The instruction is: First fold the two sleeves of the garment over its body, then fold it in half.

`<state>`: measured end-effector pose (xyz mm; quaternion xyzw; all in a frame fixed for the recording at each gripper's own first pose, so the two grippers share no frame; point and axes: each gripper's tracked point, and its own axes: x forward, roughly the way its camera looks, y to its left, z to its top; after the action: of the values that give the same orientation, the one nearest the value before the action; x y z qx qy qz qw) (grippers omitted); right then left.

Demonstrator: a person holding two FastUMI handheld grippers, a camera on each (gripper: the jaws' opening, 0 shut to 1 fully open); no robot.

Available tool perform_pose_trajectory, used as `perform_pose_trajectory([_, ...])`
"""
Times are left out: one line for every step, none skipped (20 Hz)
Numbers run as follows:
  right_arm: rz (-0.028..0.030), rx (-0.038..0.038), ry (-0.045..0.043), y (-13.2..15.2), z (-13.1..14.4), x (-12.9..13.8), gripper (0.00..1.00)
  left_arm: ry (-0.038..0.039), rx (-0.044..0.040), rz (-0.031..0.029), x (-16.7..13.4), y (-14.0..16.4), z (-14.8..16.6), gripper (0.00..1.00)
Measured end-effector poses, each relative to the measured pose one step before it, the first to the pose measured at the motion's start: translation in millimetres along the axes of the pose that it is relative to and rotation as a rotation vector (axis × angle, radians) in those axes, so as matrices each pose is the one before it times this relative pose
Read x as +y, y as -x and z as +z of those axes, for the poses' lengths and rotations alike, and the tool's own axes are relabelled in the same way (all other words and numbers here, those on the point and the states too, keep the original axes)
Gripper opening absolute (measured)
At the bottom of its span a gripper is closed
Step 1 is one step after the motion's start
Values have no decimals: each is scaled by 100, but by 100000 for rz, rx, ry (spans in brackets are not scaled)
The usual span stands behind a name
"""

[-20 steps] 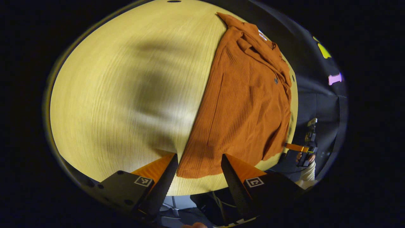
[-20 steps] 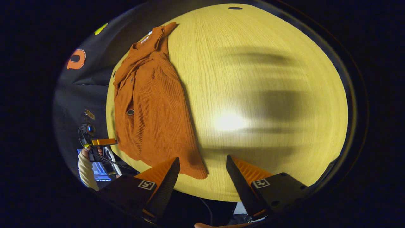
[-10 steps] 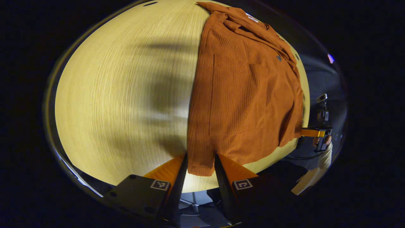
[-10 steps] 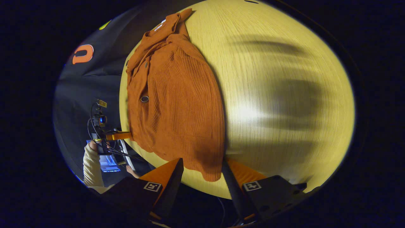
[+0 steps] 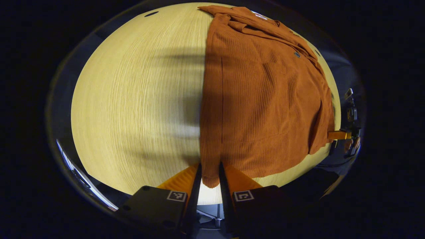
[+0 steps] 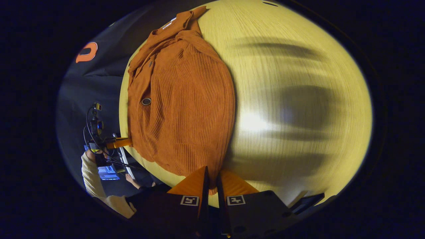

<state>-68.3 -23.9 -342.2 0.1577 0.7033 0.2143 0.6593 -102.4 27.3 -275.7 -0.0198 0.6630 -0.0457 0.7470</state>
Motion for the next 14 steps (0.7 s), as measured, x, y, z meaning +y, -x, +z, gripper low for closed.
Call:
perform_pose_trajectory([-915, -716, 994, -369, 58, -43, 16, 75, 413, 545, -302, 9, 195, 33])
perform_pose_trajectory([793, -242, -1142, 89, -47, 186, 16, 805, 161, -512, -490, -26, 265, 30])
perform_pose_trajectory([1067, 58, -418, -259, -39, 301, 10, 1195, -157, -2227, -807, -147, 188, 27])
perform_pose_trajectory([1280, 4, 209, 94, -26, 239, 11, 1074, -192, -577, -503, 26, 291, 18])
perform_pose_trajectory([909, -324, -146, -155, -75, 57, 11, 641, -322, -609, -512, -86, 265, 10])
perform_pose_trajectory([503, -873, -422, -119, 115, 173, 10, 454, -276, -515, -501, -57, 243, 6])
perform_pose_trajectory([1601, -753, 384, 94, 15, 359, 10, -376, -101, -198, -609, -51, 221, 5])
perform_pose_trajectory([482, -1065, -2835, -407, 133, -165, 7, -90, -230, 630, -567, -68, 239, 4])
perform_pose_trajectory([-879, -659, -805, 55, 47, 289, 4, -286, -221, 1278, -676, 30, 289, 4])
perform_pose_trajectory([-1150, -742, 14, 99, 85, -4, 4, -396, -258, 1953, -688, 2, 285, 4])
perform_pose_trajectory([-1971, -768, 369, -105, -140, 78, 4, -531, -407, 2227, -707, 30, 322, 4])
perform_pose_trajectory([-2382, -16, 725, -96, 24, -9, 4, -527, -119, 2351, -702, 65, 300, 4])
perform_pose_trajectory([-2568, -190, 829, 123, -84, 24, 4, -291, 52, 2063, -678, 104, 301, 4])
perform_pose_trajectory([-2544, 779, 1053, -68, -40, 65, 4, 243, 228, 1700, -693, 160, 280, 4])
